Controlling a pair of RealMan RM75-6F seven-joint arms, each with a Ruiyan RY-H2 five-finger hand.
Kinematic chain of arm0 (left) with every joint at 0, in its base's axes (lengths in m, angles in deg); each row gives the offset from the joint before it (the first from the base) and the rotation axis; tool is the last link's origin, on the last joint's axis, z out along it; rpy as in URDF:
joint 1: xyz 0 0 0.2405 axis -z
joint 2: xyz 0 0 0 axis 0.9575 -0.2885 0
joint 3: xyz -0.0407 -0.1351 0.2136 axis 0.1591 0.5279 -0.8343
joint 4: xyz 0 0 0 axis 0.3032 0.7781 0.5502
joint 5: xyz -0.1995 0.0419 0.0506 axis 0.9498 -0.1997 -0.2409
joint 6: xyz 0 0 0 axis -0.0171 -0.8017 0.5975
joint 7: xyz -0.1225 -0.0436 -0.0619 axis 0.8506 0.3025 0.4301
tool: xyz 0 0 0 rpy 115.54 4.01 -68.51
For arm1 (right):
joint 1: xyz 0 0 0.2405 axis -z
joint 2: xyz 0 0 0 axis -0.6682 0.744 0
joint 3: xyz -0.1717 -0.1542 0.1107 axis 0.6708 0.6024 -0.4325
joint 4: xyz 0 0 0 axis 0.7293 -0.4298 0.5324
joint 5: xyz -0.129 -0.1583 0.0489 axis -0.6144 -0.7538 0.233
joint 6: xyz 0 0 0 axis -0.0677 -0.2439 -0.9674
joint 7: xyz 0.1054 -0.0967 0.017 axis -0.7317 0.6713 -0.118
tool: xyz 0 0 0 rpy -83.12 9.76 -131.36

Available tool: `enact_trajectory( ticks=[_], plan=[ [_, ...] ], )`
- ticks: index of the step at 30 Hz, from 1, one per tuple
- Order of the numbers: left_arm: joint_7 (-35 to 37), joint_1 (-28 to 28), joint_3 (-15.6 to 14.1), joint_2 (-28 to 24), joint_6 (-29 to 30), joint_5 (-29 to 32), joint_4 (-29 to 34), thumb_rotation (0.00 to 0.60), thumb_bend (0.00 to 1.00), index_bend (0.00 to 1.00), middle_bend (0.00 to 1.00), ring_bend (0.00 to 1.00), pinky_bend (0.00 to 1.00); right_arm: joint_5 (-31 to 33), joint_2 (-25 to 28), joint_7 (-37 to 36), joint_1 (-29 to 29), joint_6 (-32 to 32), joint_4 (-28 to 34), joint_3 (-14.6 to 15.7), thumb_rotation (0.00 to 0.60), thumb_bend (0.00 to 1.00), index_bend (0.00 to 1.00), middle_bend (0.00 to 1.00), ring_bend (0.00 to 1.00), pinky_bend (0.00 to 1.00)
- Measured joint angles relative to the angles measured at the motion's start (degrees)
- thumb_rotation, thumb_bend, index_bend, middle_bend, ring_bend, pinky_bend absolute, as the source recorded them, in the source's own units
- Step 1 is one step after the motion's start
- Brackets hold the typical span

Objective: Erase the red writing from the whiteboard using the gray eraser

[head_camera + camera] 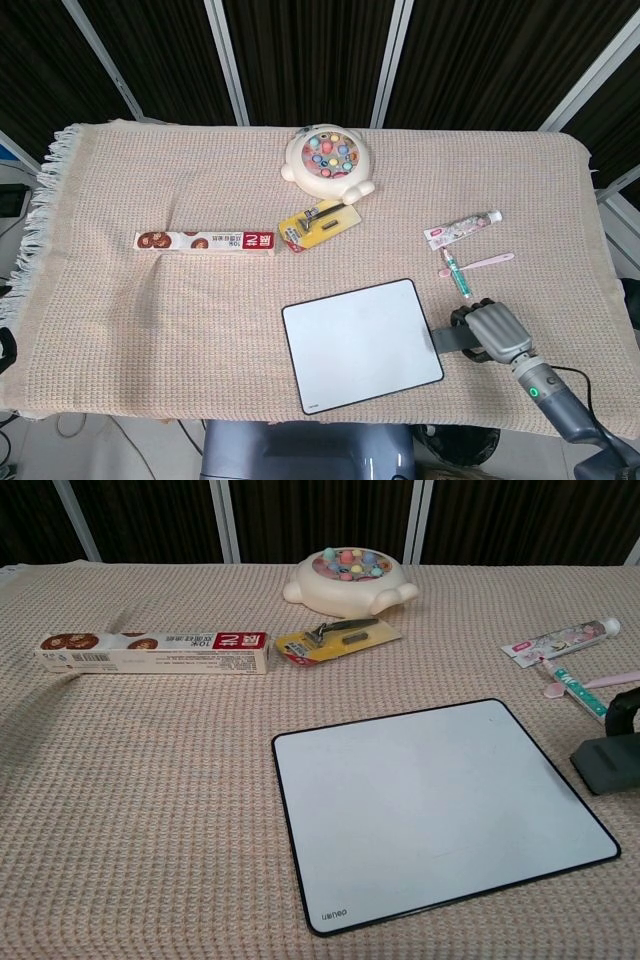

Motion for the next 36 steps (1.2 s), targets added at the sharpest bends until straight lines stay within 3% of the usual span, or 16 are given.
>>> enact_trajectory(
  ticks=[10,13,16,18,24,28,36],
  plan=[
    [-0.5,0.1,-0.1,0.3,-0.1,0.0,0.0,0.600,0.64,0.19,0.08,0.02,0.05,4.0,0.5,-6.8,1.2,-2.6,-8.1,-2.1,0.600,0.44,0.63,0.54,0.49,0.35],
    [-0.5,0.0,-0.1,0.2,0.0,0.0,0.0,0.600,0.64,0.19,0.08,0.02,0.05,4.5,-0.2,-8.2,1.3,-3.6,-10.3,-2.4,0.600,0.37,0.62,0.50,0.47,0.34],
    [-0.5,0.1,-0.1,0.2,-0.1,0.1,-0.1,0.600,0.64,0.19,0.08,0.02,0.05,4.7,-0.7,-9.1,1.4,-4.9,-11.4,-2.5,0.600,0.24,0.50,0.44,0.42,0.29],
    [-0.5,0.1,-0.1,0.2,-0.1,0.1,-0.1,0.600,0.64,0.19,0.08,0.02,0.05,4.7,-0.8,-9.4,1.3,-5.4,-11.5,-2.5,0.600,0.19,0.35,0.37,0.38,0.25],
    [-0.4,0.0,-0.1,0.1,-0.1,0.0,0.0,0.600,0.64,0.19,0.08,0.02,0.05,4.4,-0.2,-9.8,1.1,-6.2,-10.5,-2.6,0.600,0.12,0.08,0.12,0.17,0.16],
    [-0.4,0.0,-0.1,0.1,-0.1,0.1,0.0,0.600,0.64,0.19,0.08,0.02,0.05,4.6,1.3,-9.4,1.2,-6.1,-8.1,-3.0,0.600,0.10,0.01,0.03,0.08,0.15],
    [-0.4,0.1,-0.1,0.1,-0.1,0.0,0.0,0.600,0.64,0.19,0.08,0.02,0.05,5.5,5.7,-7.0,2.4,-2.5,-1.2,-4.4,0.600,0.10,0.00,0.02,0.07,0.15]
  ],
)
